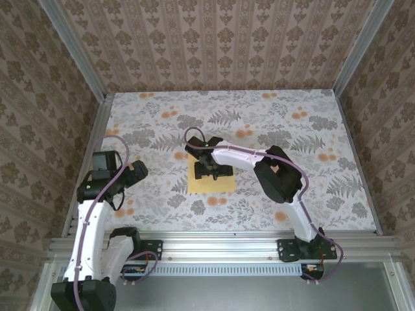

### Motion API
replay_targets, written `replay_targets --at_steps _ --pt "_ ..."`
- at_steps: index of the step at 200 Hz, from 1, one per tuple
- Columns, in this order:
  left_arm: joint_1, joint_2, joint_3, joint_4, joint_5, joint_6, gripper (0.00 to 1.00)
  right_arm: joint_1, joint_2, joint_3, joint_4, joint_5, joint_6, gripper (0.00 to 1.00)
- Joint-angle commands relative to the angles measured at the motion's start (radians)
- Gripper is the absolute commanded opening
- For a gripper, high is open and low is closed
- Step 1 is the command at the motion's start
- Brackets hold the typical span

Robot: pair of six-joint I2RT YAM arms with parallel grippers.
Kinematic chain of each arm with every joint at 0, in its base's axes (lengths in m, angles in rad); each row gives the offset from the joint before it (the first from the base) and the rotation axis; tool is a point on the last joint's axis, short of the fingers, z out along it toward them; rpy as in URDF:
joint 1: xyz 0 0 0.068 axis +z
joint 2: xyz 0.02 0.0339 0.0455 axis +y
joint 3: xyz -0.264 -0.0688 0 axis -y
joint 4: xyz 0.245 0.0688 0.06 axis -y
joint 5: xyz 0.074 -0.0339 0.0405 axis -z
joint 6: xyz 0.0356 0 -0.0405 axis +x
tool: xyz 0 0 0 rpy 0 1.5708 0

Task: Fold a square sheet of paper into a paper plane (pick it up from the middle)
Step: Fold the square sheet of paper in half at the center of the table.

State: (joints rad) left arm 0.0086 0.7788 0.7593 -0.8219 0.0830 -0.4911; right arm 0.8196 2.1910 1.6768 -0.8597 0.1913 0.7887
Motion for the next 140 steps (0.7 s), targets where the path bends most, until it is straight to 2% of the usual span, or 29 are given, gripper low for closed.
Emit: replay_targets --at_steps 1,57,117,140 --pt "0.01 0.0 -0.008 0.007 0.013 -0.011 1.0 -0.008 0.043 -0.023 0.005 -0.026 0.03 1.0" --pt "0.01 0.002 -0.01 0.009 0.019 -0.013 1.0 -0.01 0.078 -0.129 0.046 -0.083 0.041 0.92" --pt "0.009 0.009 -0.011 0.011 0.029 -0.016 1.0 -0.02 0.05 -0.171 0.082 -0.102 0.034 0.77" --pt "0.009 0.016 -0.013 0.014 0.046 -0.017 1.0 -0.022 -0.018 -0.178 0.122 -0.116 0.012 0.67"
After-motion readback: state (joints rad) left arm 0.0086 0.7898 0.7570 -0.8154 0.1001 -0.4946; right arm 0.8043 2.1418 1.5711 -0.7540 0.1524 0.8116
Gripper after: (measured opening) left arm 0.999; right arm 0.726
